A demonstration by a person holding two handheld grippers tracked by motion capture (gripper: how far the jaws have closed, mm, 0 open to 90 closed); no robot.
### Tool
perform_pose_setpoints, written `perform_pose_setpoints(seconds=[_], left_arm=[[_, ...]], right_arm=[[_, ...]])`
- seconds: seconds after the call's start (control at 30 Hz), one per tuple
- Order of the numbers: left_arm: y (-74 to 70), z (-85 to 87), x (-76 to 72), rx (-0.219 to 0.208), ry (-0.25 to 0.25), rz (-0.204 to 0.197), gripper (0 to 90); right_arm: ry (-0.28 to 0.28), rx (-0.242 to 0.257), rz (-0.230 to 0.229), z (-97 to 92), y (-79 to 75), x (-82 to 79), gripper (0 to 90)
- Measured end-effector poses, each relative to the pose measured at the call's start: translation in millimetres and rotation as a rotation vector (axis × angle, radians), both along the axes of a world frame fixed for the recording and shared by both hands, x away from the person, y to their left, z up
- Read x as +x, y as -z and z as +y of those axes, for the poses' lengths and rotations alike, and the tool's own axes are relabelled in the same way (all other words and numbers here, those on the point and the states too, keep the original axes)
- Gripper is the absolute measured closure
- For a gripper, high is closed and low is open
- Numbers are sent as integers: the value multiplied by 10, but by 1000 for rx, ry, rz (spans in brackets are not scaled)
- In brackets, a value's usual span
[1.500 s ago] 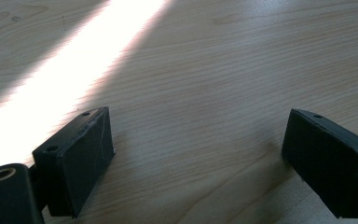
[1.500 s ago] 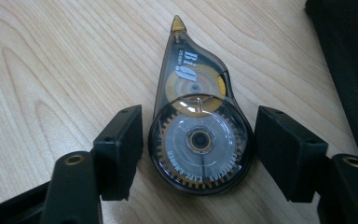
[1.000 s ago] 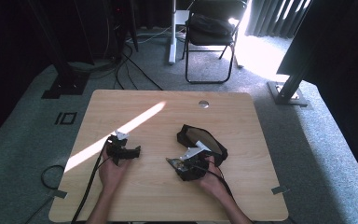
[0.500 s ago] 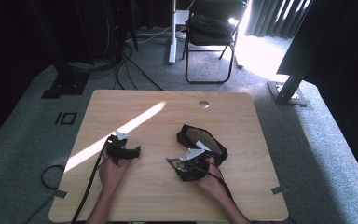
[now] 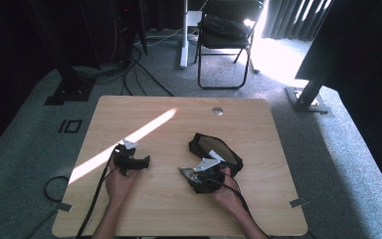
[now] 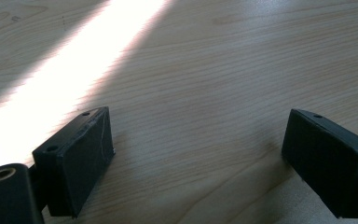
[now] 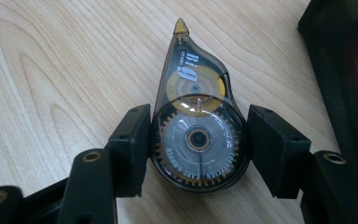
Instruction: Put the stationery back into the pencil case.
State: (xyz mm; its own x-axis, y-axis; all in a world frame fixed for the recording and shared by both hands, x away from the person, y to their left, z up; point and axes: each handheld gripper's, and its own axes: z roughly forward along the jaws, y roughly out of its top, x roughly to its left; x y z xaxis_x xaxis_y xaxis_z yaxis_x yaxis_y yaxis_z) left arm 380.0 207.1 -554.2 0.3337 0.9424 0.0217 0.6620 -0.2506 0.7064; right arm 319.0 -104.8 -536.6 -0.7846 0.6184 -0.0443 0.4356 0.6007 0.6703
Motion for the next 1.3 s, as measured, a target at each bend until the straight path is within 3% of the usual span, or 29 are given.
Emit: perform_pose_setpoints(seconds=[1.3], left_arm=[[0, 0, 0, 0, 0, 0, 89]], right_arm=[[-12, 49, -92, -31, -384, -79, 417]])
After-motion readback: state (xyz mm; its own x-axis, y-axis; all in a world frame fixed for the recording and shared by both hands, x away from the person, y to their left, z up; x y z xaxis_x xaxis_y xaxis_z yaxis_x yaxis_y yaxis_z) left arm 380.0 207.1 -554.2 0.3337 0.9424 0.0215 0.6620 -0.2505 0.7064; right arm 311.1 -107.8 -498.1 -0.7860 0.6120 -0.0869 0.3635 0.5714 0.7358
